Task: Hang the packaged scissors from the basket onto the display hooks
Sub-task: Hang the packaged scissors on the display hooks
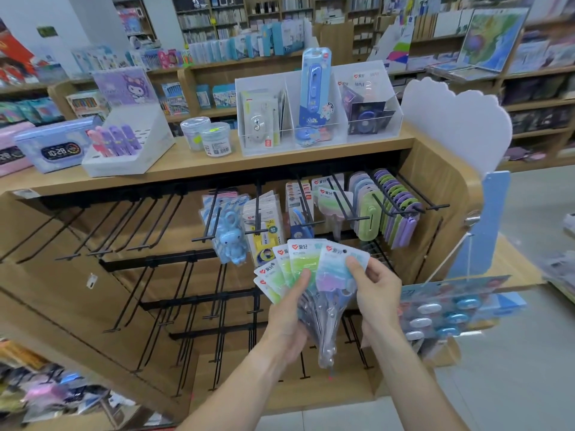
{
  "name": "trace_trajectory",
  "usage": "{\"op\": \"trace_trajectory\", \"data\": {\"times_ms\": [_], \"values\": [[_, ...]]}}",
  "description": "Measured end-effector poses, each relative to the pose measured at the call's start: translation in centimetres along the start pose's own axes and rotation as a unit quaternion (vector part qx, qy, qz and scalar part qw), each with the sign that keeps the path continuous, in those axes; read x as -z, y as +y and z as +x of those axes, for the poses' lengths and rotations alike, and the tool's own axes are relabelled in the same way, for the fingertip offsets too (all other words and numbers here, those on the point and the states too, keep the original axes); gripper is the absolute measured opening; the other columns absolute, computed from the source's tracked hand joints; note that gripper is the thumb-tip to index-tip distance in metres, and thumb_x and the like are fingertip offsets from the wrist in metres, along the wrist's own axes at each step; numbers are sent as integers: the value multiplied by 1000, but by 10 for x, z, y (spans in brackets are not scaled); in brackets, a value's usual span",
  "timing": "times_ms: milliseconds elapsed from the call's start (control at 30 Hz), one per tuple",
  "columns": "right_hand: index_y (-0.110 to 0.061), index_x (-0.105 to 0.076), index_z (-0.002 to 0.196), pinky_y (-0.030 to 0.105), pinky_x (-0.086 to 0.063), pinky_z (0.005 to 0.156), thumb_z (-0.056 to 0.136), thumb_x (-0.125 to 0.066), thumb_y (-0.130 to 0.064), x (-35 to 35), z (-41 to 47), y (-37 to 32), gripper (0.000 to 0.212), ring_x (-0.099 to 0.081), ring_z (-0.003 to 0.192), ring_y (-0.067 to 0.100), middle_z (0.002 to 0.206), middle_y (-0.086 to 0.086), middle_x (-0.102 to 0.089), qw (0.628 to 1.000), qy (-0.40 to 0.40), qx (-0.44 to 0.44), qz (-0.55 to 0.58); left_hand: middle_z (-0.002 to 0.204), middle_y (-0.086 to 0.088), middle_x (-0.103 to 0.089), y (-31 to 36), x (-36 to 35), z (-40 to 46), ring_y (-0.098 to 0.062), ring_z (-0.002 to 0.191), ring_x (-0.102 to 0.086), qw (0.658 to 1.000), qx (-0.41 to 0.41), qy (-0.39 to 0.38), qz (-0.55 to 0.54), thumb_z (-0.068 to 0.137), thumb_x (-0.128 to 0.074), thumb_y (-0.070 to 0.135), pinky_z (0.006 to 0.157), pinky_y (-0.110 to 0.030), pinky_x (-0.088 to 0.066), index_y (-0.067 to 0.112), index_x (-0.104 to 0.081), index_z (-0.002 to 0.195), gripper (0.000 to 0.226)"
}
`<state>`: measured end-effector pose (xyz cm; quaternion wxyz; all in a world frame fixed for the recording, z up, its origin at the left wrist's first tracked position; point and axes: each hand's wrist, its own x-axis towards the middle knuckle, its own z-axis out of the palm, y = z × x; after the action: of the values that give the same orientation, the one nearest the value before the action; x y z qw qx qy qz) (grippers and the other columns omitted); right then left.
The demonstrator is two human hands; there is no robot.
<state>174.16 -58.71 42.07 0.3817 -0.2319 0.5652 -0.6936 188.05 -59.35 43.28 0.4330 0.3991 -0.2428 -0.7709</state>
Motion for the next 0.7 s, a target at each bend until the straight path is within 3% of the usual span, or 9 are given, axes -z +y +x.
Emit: {"op": "trace_trajectory", "data": {"times_ms": [133,267,433,700], "values": [[-10,-75,108,23,-60,67,100,-68,-19,-4,21,-18,14,-77,88,12,98,2,-80,999,28,17,26,120,-20,-76,-2,5,-2,-34,100,-73,1000,-13,23,15,91,-74,29,105,-51,-53,9,-73,125,40],[-10,-74,105,16,-54,59,101,-67,-21,-10,39,-28,13,-72,83,11,94,2,-77,999,30,31,-18,111,-21,-78,-6,11,-4,-28,84,-73,999,-19,29,36,94,-70,34,91,-44,-56,11,-75,118,34],[-10,-74,106,13,-51,56,100,-69,-23,-12,47,-30,15,-71,84,13,94,4,-75,998,23,31,-44,112,-21,-78,-7,11,-7,-27,82,-73,999,-11,27,27,99,-68,30,88,-42,-58,12,-75,118,28],[-15,-73,106,17,-52,61,101,-68,-22,-20,55,-32,10,-71,87,10,95,-1,-75,998,36,14,-57,118,-24,-76,-8,12,-8,-28,86,-72,1000,-1,13,27,96,-69,34,87,-42,-57,9,-71,127,40]]}}
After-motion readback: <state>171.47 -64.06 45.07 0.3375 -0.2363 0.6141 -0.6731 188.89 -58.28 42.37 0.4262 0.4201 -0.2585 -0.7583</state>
